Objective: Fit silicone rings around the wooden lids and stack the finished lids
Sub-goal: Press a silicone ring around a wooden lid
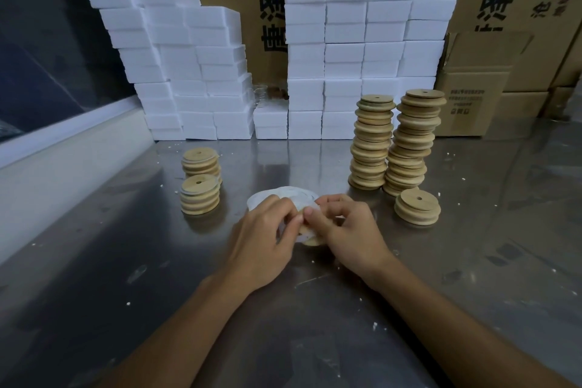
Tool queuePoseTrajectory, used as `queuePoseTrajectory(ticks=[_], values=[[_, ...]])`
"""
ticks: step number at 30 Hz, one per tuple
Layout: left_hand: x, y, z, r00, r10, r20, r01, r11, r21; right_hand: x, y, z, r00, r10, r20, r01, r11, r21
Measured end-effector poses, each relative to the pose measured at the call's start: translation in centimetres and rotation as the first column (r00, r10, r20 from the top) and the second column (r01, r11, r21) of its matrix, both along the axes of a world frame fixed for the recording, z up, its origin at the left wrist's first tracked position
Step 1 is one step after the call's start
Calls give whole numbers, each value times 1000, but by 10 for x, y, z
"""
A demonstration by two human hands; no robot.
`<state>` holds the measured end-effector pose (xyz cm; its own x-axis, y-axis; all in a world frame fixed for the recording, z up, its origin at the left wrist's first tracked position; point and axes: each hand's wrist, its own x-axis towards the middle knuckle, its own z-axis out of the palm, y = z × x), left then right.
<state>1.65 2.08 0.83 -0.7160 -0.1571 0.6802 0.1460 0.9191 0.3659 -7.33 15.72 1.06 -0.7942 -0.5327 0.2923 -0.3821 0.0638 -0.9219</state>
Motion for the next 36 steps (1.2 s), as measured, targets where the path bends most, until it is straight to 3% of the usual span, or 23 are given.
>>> queuePoseTrajectory(ticks=[3, 7, 9, 12, 14, 16, 24, 29, 36], values=[[-2, 0, -4, 999, -45, -18, 47, 992, 115, 1, -2, -1, 999, -23, -40, 20, 996, -89], [-5, 3, -4, 997, -44, -68, 72, 871, 486, 1, -4, -1, 997, -60, -45, 51, 984, -168], [-6, 7, -2, 996, -70, -59, 92, 730, 677, 2, -4, -1, 996, -65, -65, 51, 979, -195], [-6, 9, 4, 968, -252, -3, 87, 323, 942, 7, -3, 0, 990, -70, -123, 41, 974, -222], [-3, 8, 7, 929, -369, 6, 76, 208, 975, 9, -3, 2, 981, -84, -177, 44, 975, -219], [-1, 7, 7, 921, -387, -37, 108, 164, 980, 10, -3, 3, 976, -91, -196, 46, 974, -223], [-2, 6, 5, 942, -322, -91, 157, 182, 971, 9, -2, 5, 985, -157, -72, 134, 959, -251], [-3, 3, 3, 962, -250, -106, 156, 190, 969, 0, 1, 7, 996, -81, 38, 88, 958, -271], [-2, 0, 1, 987, -126, -99, 139, 365, 920, -8, 6, 3, 984, 46, 174, -15, 985, -172]])
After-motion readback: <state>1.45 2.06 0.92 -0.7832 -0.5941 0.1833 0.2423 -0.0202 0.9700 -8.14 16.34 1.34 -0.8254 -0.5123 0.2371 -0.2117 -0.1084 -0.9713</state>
